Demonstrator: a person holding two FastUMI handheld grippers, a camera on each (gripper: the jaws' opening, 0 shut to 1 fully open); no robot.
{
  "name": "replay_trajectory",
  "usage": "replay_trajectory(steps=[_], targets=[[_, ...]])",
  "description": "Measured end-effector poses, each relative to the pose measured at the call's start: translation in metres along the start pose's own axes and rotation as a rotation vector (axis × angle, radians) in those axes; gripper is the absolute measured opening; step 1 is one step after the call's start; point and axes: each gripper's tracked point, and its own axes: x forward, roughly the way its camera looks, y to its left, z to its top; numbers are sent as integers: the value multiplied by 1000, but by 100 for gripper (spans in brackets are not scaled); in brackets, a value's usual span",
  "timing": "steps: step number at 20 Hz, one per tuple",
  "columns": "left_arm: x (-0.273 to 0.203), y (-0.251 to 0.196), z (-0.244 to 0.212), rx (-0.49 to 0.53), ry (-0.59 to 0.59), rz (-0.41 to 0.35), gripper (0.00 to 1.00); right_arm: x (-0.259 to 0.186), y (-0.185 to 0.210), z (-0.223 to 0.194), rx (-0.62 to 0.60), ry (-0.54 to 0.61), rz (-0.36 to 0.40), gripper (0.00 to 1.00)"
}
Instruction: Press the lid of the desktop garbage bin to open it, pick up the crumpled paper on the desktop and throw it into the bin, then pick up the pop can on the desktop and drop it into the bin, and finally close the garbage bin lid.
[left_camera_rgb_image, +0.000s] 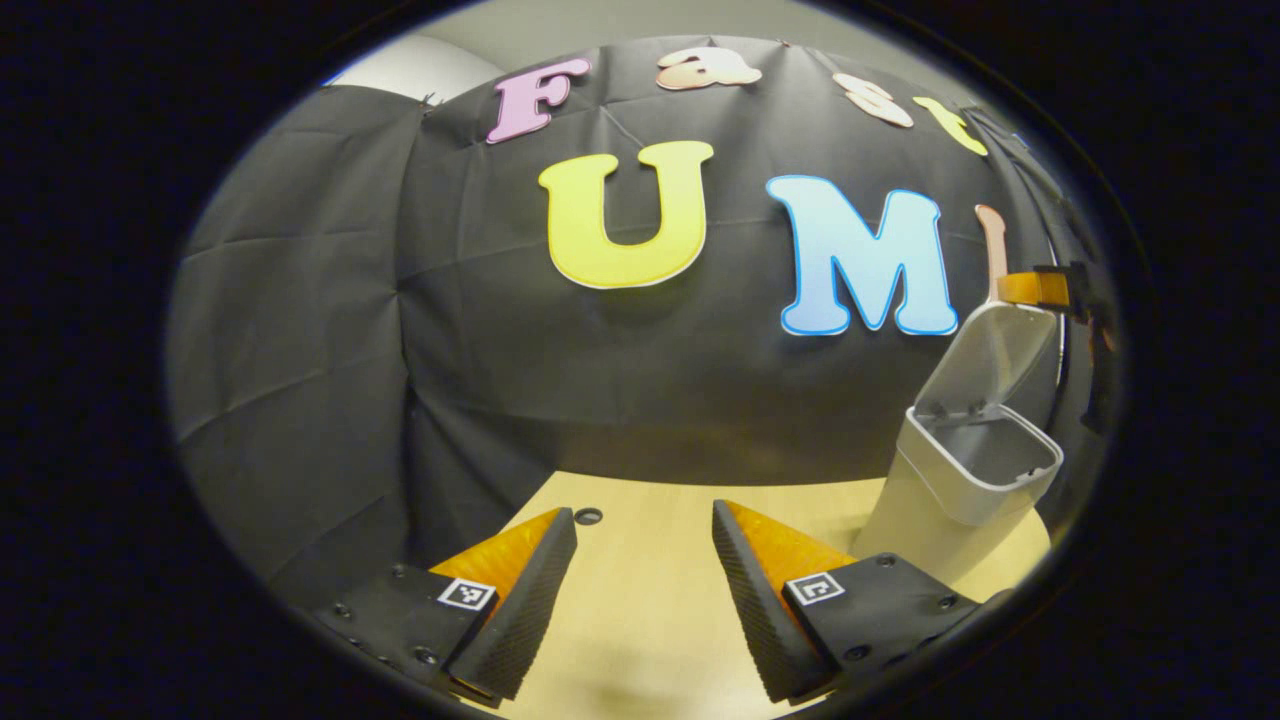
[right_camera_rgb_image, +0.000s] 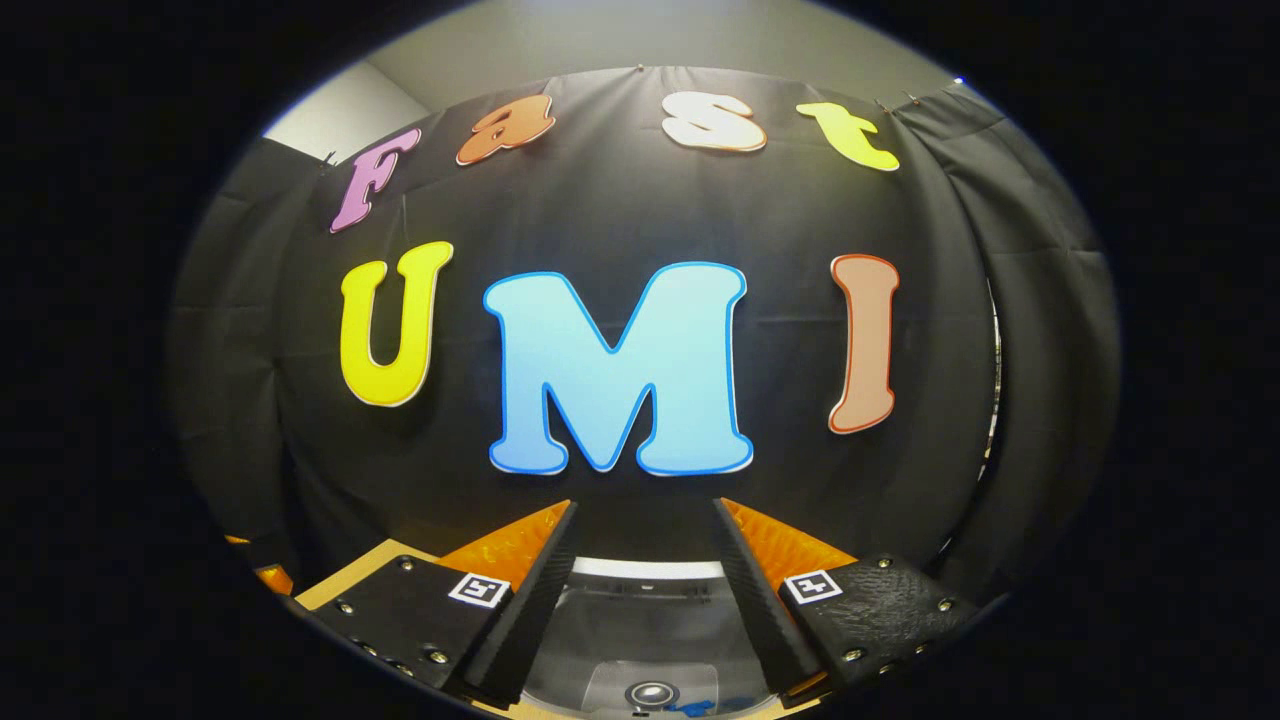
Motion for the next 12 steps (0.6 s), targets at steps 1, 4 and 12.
replay_trajectory(steps=[1,4,12], targets=[[-1,0,-1,-2,-1,-3,91,-5,0,-9,6,19,-1,85],[-3,-3,0,-9,0,-15,90,-16,-2,-43,9,78,-17,84],[-5,0,-4,-19,6,-17,90,-30,-1,-113,25,208,-22,85]])
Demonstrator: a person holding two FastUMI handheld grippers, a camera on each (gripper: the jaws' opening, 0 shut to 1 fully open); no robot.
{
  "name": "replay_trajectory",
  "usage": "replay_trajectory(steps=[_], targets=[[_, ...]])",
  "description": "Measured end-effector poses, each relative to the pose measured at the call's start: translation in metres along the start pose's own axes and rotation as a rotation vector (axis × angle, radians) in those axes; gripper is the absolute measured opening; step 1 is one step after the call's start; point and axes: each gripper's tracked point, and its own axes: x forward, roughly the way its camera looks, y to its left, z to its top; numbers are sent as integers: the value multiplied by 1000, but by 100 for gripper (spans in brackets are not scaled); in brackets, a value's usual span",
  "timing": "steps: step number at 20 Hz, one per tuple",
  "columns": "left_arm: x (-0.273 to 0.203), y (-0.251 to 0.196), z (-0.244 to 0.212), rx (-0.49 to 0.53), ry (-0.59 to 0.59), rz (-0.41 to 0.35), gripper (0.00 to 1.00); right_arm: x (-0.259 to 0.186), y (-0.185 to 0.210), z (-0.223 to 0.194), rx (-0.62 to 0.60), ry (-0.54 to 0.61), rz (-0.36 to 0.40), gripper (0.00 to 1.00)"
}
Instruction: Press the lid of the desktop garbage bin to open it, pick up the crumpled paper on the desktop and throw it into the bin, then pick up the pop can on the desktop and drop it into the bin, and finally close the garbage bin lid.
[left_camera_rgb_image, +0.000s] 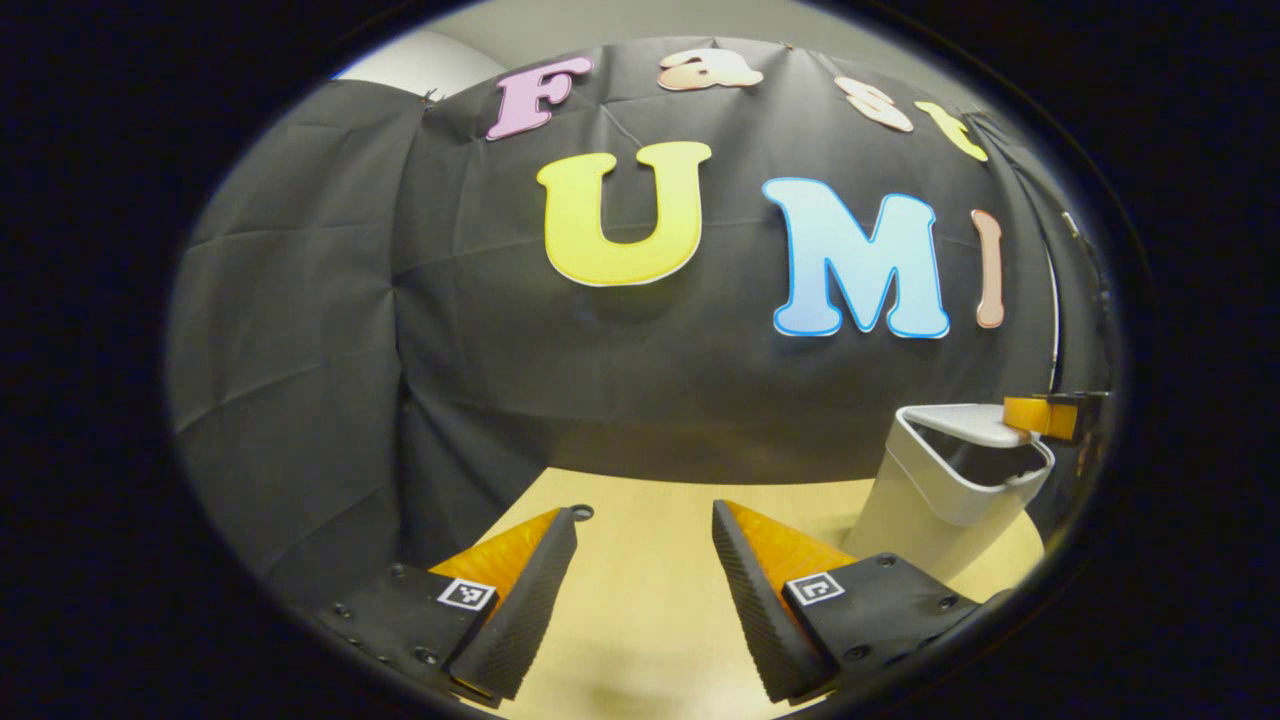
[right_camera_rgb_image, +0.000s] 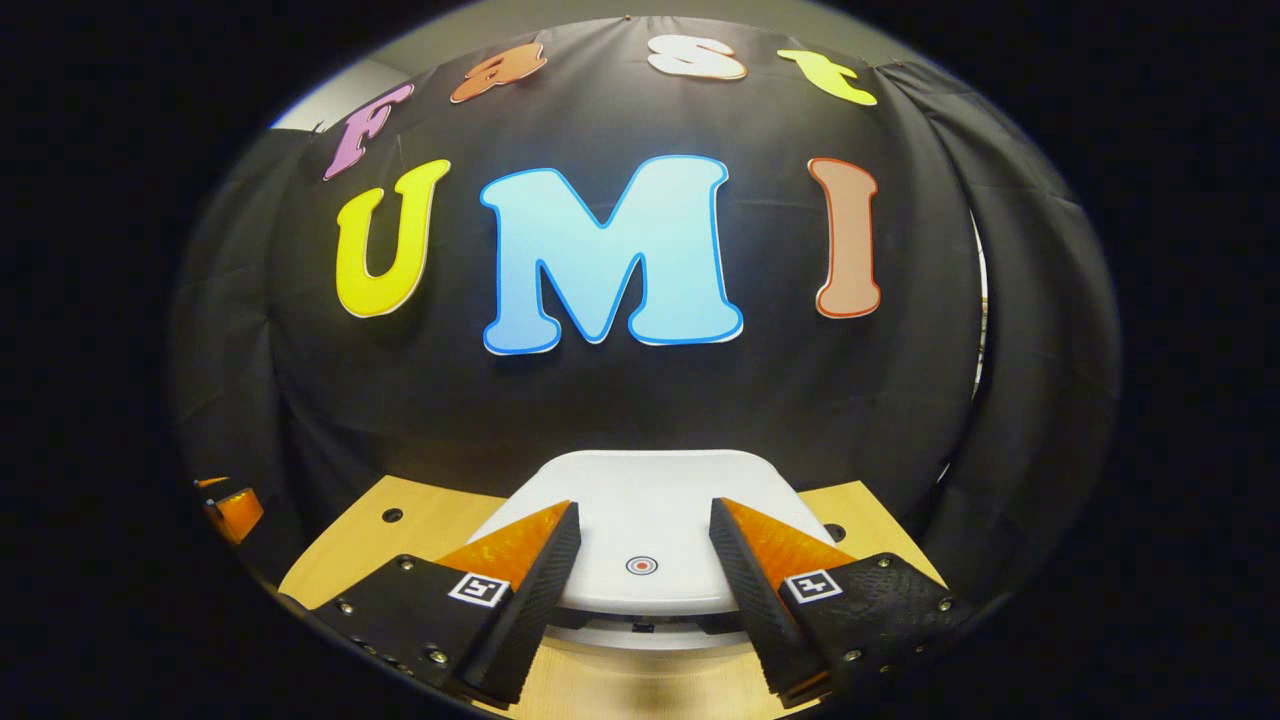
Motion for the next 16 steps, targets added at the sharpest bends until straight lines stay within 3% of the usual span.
replay_trajectory(steps=[7,10,16], targets=[[-3,5,-6,-14,9,9,90,3,0,-24,-40,37,-8,84],[-2,7,-7,-16,10,12,90,3,1,-23,-46,21,-6,89],[-3,8,-10,-19,13,16,90,2,2,-25,-55,-12,-13,89]])
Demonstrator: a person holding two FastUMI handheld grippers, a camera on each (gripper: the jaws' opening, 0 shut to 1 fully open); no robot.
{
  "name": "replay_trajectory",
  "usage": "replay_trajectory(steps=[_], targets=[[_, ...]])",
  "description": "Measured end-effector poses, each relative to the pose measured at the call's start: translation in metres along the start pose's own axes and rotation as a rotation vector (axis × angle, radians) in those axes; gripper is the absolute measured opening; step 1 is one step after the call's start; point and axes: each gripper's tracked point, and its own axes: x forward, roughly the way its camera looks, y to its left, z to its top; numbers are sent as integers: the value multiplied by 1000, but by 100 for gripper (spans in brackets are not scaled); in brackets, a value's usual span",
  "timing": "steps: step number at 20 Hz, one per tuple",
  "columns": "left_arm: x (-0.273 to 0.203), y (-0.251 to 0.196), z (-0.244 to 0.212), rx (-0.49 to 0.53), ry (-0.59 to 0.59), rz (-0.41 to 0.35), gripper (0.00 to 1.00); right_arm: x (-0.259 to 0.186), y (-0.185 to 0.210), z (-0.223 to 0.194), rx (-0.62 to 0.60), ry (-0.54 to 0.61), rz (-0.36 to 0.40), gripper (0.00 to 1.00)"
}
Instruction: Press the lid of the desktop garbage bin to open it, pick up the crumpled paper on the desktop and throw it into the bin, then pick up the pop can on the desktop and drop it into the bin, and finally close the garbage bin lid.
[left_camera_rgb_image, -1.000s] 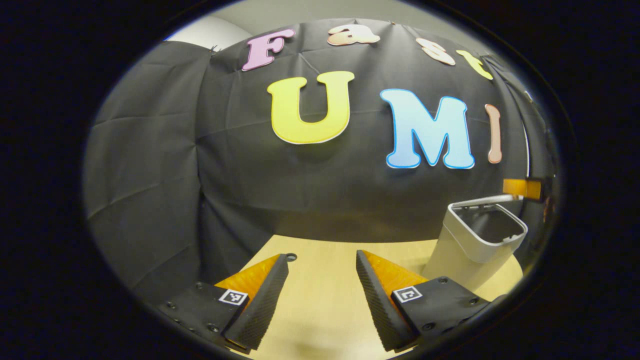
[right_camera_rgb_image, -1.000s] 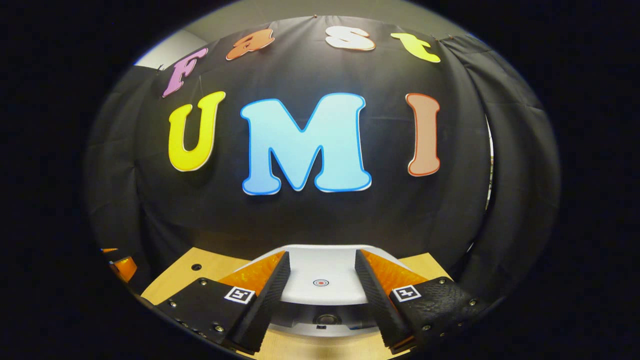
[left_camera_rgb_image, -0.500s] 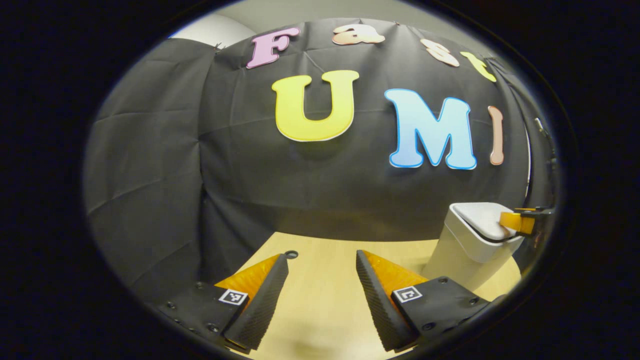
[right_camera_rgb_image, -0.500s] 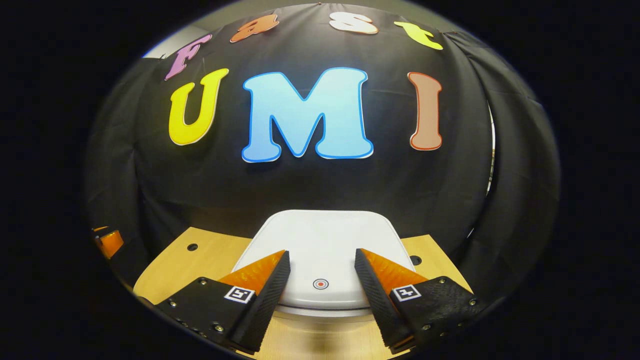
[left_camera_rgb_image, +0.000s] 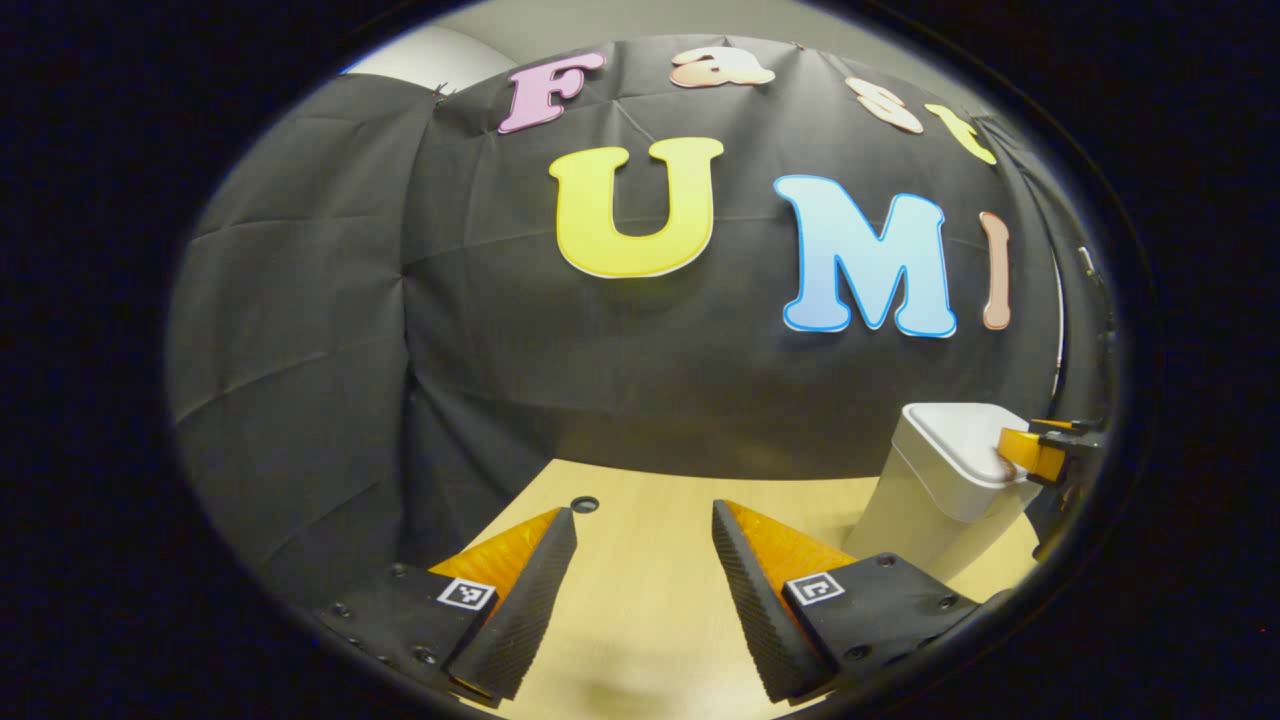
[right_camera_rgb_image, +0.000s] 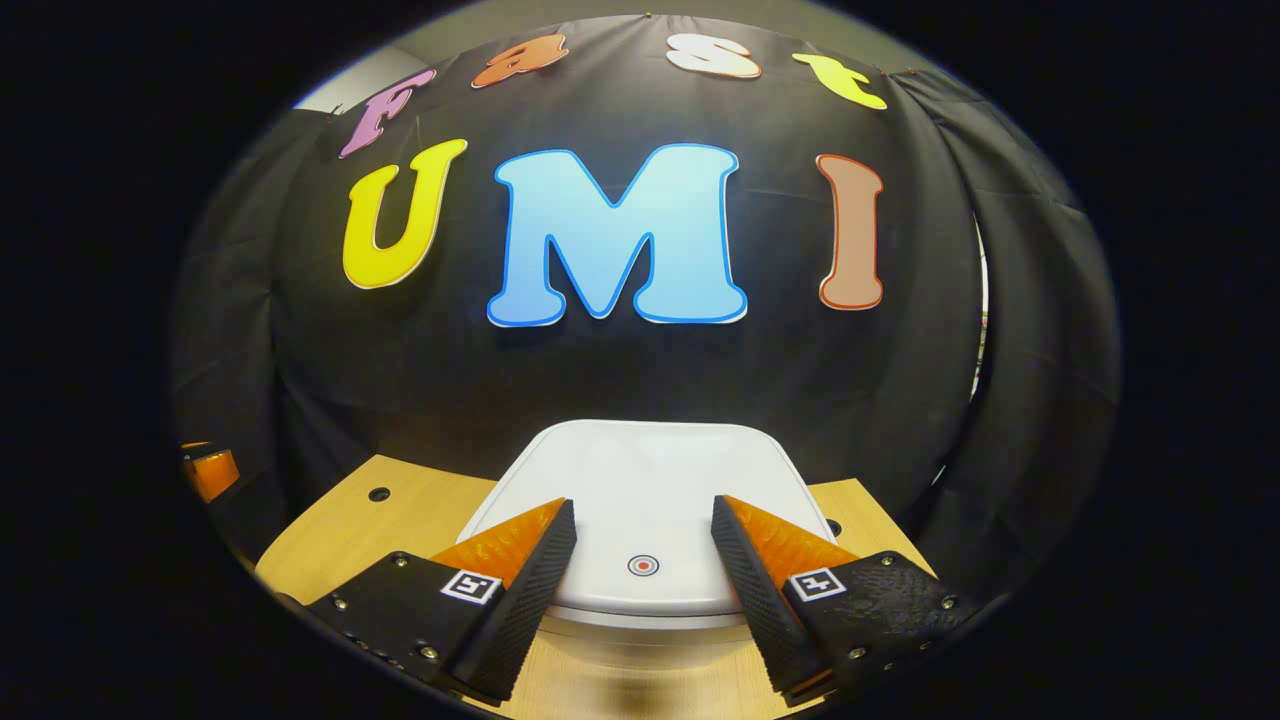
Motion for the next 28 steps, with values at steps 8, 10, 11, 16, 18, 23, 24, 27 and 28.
replay_trajectory(steps=[8,10,11,16,18,23,24,27,28], targets=[[-1,0,-3,-2,3,-3,90,0,0,-3,18,-61,-1,89],[-1,1,-3,-2,3,-4,91,0,0,-4,19,-76,-3,89],[-2,1,-4,-3,3,-5,91,-1,0,-4,19,-87,-3,89],[-2,2,-5,-2,5,-6,91,0,-1,-6,25,-144,-3,90],[-2,0,-6,-1,8,-9,90,0,0,-10,30,-156,2,90],[-5,-4,-7,6,8,-22,90,0,-2,-9,41,-191,3,90],[-5,-5,-6,9,6,-23,90,-1,-1,-8,45,-202,3,90],[-5,-4,-2,19,-2,-26,90,-1,-1,-6,44,-226,-4,89],[-5,-4,0,19,-5,-27,90,-1,-1,-5,50,-228,-5,90]])
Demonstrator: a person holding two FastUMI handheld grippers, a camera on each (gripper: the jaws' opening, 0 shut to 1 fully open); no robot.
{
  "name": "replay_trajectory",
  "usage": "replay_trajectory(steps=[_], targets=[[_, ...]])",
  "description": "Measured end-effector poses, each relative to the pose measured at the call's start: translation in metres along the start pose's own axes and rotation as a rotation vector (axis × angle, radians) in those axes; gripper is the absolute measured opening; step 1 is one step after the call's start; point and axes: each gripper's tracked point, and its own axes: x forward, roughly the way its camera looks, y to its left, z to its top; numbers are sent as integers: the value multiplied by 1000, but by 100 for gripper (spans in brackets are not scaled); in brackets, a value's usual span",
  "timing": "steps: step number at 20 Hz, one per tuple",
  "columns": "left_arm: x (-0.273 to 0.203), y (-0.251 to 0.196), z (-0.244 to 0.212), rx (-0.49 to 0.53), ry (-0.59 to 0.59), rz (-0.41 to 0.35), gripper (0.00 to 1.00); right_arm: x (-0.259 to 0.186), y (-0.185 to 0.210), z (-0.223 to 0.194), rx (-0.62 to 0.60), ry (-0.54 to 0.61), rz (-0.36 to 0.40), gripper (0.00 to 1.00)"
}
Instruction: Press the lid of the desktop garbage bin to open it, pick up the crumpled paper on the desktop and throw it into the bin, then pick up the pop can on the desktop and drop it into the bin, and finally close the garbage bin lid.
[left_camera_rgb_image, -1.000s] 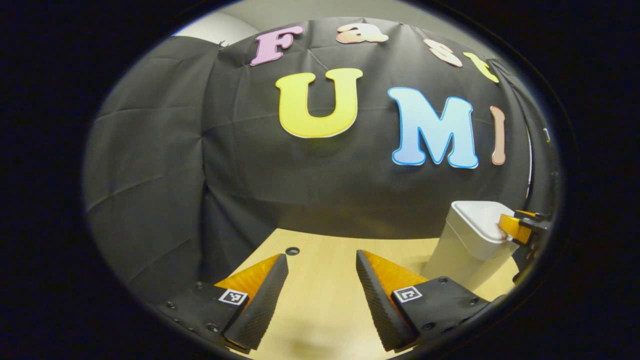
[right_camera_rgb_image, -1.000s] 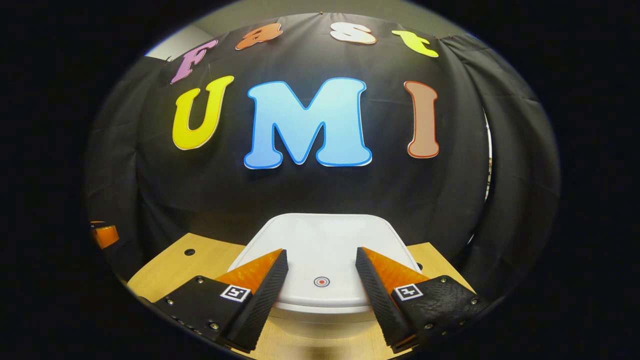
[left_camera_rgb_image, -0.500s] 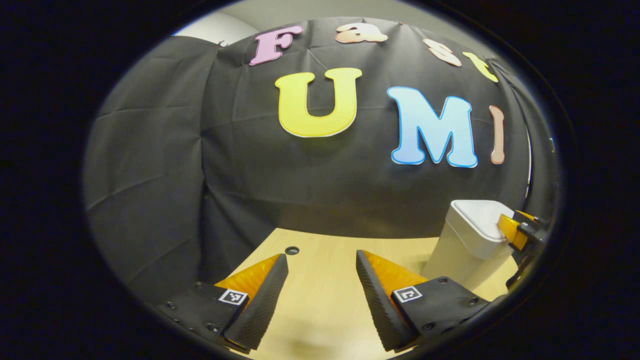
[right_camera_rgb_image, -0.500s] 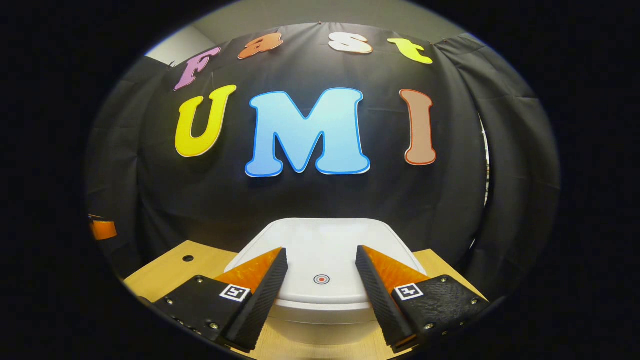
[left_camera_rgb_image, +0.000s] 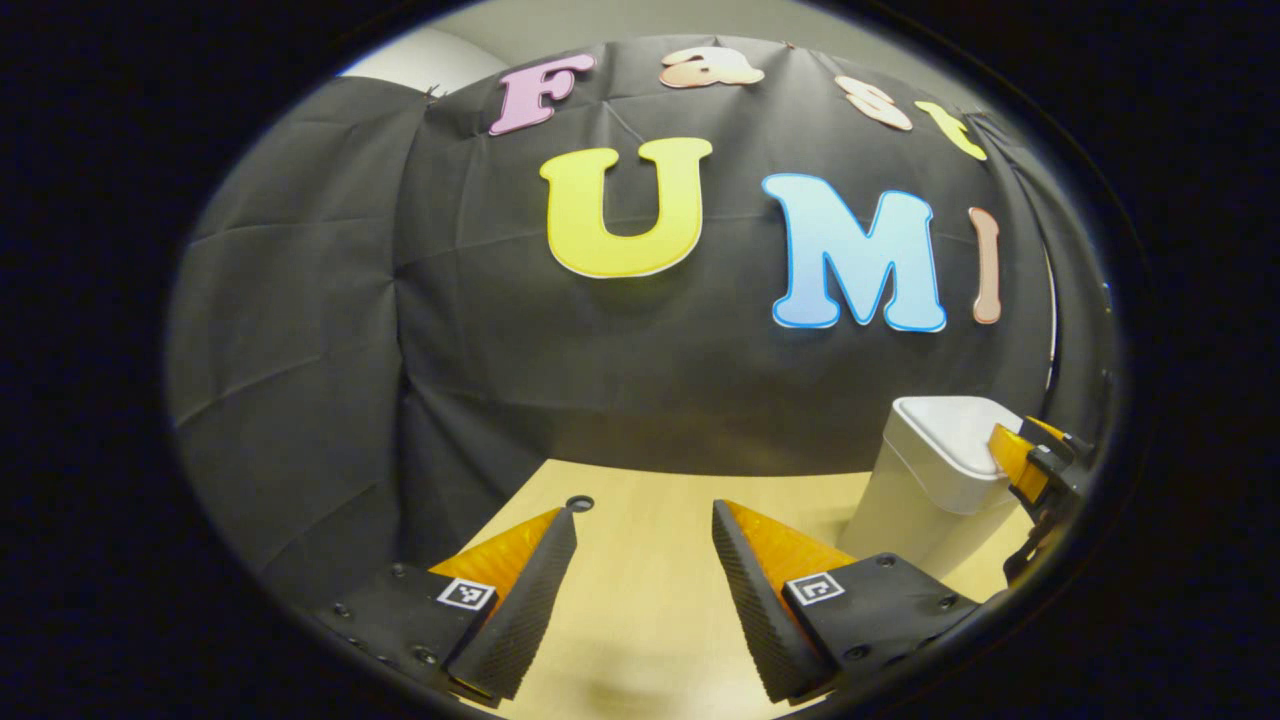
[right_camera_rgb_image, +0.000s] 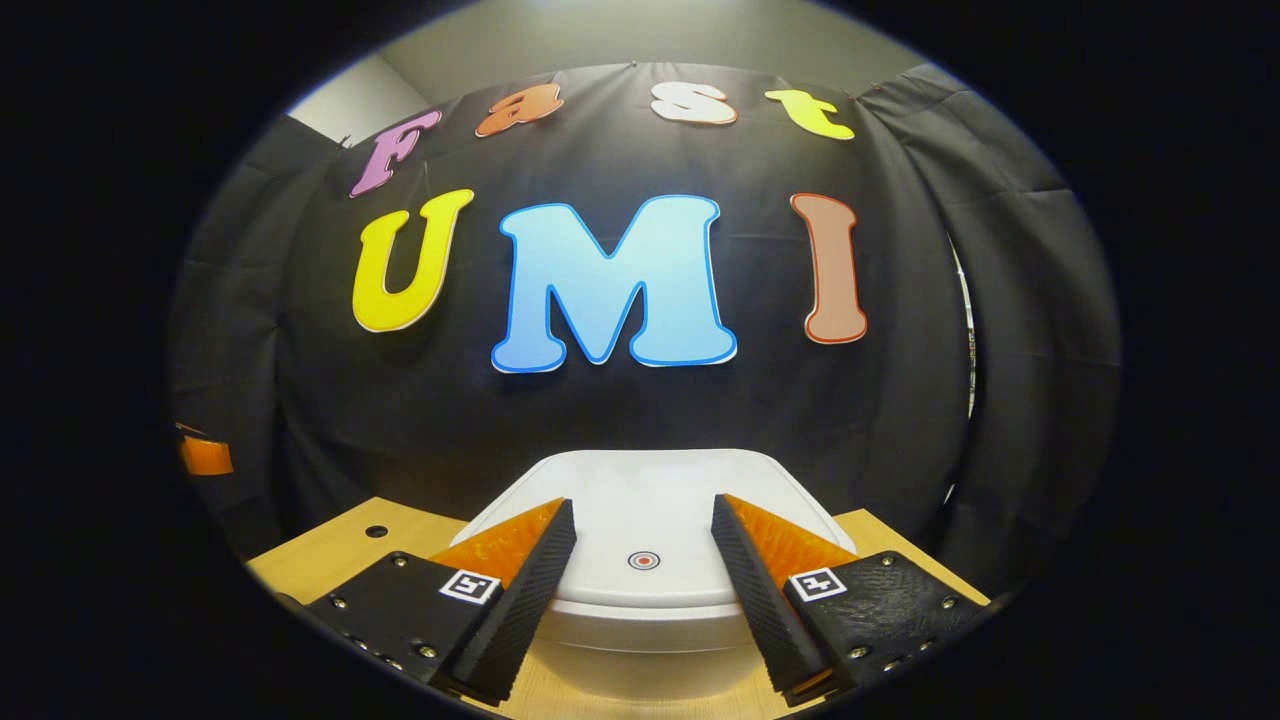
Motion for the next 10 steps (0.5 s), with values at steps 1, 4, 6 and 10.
replay_trajectory(steps=[1,4,6,10], targets=[[1,0,1,0,-3,-2,91,1,0,1,7,4,2,90],[1,-2,11,7,-20,-8,91,2,0,2,20,54,6,90],[0,-5,24,17,-44,-18,90,-4,0,11,28,64,2,92],[-16,-24,52,11,-98,-50,90,-26,-3,51,8,-12,-24,92]])
